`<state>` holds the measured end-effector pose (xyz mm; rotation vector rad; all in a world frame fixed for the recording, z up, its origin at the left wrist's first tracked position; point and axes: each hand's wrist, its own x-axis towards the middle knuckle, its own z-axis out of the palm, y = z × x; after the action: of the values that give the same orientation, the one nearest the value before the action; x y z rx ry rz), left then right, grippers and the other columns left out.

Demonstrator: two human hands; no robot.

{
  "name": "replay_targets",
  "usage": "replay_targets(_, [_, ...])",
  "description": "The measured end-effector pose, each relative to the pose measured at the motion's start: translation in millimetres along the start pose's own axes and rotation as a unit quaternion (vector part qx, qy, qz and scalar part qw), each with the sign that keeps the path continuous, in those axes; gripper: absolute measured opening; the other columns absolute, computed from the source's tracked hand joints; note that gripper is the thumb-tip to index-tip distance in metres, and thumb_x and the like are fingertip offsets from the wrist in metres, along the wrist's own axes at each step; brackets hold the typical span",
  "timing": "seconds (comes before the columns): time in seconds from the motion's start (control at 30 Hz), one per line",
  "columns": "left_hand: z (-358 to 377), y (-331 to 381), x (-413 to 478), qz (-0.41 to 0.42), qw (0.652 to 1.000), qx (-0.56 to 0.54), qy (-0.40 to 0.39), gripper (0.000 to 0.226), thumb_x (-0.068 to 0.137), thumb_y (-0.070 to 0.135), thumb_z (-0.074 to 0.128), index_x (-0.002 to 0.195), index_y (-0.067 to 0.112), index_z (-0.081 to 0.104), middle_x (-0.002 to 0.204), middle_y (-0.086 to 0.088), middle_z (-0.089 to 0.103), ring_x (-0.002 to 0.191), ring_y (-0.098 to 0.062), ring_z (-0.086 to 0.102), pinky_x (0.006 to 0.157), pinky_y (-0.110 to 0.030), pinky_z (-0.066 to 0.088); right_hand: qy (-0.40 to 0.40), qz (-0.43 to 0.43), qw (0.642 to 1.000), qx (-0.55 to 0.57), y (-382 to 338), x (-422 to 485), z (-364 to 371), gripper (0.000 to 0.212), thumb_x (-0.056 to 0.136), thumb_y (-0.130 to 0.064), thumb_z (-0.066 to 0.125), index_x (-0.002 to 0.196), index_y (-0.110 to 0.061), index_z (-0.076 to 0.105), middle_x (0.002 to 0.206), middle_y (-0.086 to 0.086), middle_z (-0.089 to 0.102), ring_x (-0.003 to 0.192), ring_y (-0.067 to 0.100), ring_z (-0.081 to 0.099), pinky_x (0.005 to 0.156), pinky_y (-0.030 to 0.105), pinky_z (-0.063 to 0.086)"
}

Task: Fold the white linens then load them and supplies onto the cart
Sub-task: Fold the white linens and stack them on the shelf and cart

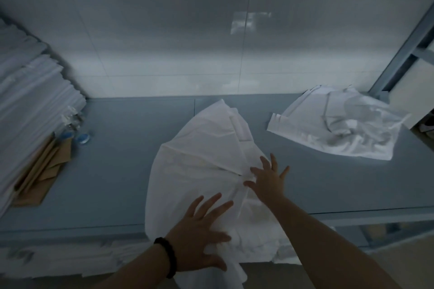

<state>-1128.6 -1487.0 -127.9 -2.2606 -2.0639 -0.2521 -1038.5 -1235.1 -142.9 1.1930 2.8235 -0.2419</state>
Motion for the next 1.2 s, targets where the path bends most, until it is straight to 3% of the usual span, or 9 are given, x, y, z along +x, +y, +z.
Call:
replay_targets(0.1, [-7.9,-5.9,7.1,-0.048,0.997,-0.053,0.028,0.053,0.084,0.077,0.044,0.128,0.048,0.055,0.161,0.002,0.010,0.148,-0.028,0.003,0.114,-0.050,0.008,0.041,0.012,0.996,0.080,-2.3,4.3,-1.0,0.022,0.085,-0.039,0.066,0.106,-0.035,0.070,0.151,-0.007,0.033,0.148,0.018,-0.005,0.110,0.069,-0.003])
replay_targets(0.37, [-31.6,-44.9,49.4,-0.232,0.969,0.003,0.089,0.075,0.077,0.058,0.069,0.143,0.033,0.044,0.158,-0.013,0.017,0.145,-0.036,0.012,0.106,-0.067,0.024,0.104,-0.027,0.978,0.178,-25.0,-4.7,-52.0,0.014,0.079,-0.038,0.073,0.090,-0.030,0.075,0.150,-0.009,0.033,0.148,0.019,-0.006,0.109,0.065,-0.010])
replay_targets(0.5, [-37.8,-52.2,86.0,-0.261,0.964,0.004,0.051,0.079,0.081,0.053,0.067,0.148,0.041,0.027,0.157,-0.001,-0.018,0.143,-0.026,-0.021,0.114,-0.062,0.008,0.119,-0.067,0.975,0.176,-56.4,-18.4,-72.9,0.017,0.080,-0.046,0.070,0.088,-0.033,0.075,0.152,-0.013,0.029,0.147,0.019,-0.010,0.110,0.062,-0.014])
replay_targets(0.67, [-49.5,-60.8,97.3,-0.273,0.953,-0.047,0.122,0.009,0.088,0.034,0.064,0.089,0.031,0.072,0.159,0.000,0.018,0.147,-0.028,-0.010,0.115,-0.059,0.002,0.075,-0.130,0.972,0.183,-80.1,-33.3,-94.8,0.021,0.084,-0.051,0.063,0.091,-0.036,0.074,0.155,-0.013,0.025,0.147,0.017,-0.013,0.112,0.061,-0.015])
replay_targets(0.83, [-70.0,-85.2,70.9,-0.210,0.962,-0.075,0.156,0.022,0.072,0.014,0.080,0.064,0.029,0.066,0.149,-0.005,0.040,0.145,-0.032,0.008,0.114,-0.058,0.008,0.089,-0.133,0.977,0.138,-64.6,-3.9,-122.8,0.033,0.088,-0.040,0.063,0.121,-0.038,0.062,0.156,-0.005,0.023,0.148,0.021,-0.008,0.113,0.065,0.001])
replay_targets(0.93, [-88.8,-102.2,55.7,-0.208,0.962,-0.107,0.143,0.019,0.076,0.021,0.079,0.069,0.034,0.066,0.153,0.000,0.031,0.146,-0.033,0.005,0.115,-0.053,0.012,0.050,-0.170,0.984,0.005,-77.5,20.1,-120.4,0.069,0.084,-0.045,0.067,0.143,-0.050,0.030,0.160,-0.004,0.003,0.146,0.024,-0.017,0.109,0.069,-0.003])
replay_targets(1.0, [-98.3,-111.6,44.4,-0.218,0.958,-0.124,0.140,0.016,0.077,0.025,0.077,0.077,0.037,0.067,0.156,0.001,0.025,0.147,-0.031,0.003,0.116,-0.047,0.013,0.040,-0.209,0.977,-0.018,-95.3,32.7,-114.1,0.072,0.082,-0.049,0.067,0.143,-0.052,0.029,0.161,-0.006,-0.002,0.146,0.024,-0.020,0.107,0.069,-0.008])
replay_targets(1.13, [-111.2,-132.9,13.3,-0.207,0.968,-0.080,0.118,0.021,0.074,0.027,0.080,0.093,0.027,0.072,0.157,-0.003,0.021,0.147,-0.029,0.003,0.113,-0.058,0.018,0.092,-0.253,0.960,0.083,-128.2,48.3,-106.9,0.026,0.078,-0.047,0.070,0.103,-0.039,0.071,0.156,-0.011,0.025,0.147,0.017,-0.010,0.108,0.067,-0.013])
replay_targets(1.2, [-117.3,-146.7,-8.4,-0.174,0.982,-0.040,0.067,0.038,0.067,0.059,0.075,0.096,0.034,0.070,0.157,0.004,0.010,0.147,-0.029,-0.007,0.116,-0.057,0.005,0.112,-0.271,0.951,0.101,-141.6,51.7,-103.6,0.014,0.078,-0.042,0.072,0.086,-0.032,0.074,0.150,-0.011,0.036,0.148,0.015,-0.005,0.109,0.065,-0.014])
